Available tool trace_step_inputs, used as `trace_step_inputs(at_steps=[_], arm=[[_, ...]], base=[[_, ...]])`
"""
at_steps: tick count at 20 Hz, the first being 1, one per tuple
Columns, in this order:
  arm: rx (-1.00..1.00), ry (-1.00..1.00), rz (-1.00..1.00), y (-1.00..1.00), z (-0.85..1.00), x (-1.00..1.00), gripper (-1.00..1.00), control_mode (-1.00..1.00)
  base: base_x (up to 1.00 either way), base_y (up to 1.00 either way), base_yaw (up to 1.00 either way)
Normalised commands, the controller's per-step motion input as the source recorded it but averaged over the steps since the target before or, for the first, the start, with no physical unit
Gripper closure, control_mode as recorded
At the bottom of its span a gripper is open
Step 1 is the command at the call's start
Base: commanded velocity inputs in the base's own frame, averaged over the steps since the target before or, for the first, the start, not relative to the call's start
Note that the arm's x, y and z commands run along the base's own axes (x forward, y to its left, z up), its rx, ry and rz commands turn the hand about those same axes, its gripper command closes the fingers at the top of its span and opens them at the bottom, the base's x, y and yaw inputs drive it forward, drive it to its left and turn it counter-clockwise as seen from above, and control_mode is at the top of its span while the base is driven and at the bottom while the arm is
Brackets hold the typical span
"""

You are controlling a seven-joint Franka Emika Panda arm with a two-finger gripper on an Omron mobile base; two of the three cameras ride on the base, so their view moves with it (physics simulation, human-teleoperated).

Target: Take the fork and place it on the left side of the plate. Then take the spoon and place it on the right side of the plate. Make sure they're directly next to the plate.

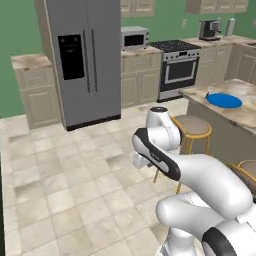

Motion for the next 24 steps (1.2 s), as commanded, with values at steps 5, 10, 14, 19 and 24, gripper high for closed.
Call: trace_step_inputs(at_steps=[5, 10, 14, 19, 24], arm=[[0.00, 0.00, 0.00, 0.00, 0.00, 0.00, 1.00, 1.00], [0.00, 0.00, 0.00, 0.00, 0.00, 0.00, 1.00, 1.00], [0.00, 0.00, 0.00, 0.00, 0.00, 0.00, 1.00, 1.00], [0.00, 0.00, 0.00, 0.00, 0.00, 0.00, 1.00, 1.00], [0.00, 0.00, 0.00, 0.00, 0.00, 0.00, 1.00, 1.00]], base=[[0.62, 0.62, -0.80], [0.45, 0.52, -0.85], [0.46, 0.47, -0.84], [0.66, 0.64, -0.63], [0.26, 0.71, -0.32]])
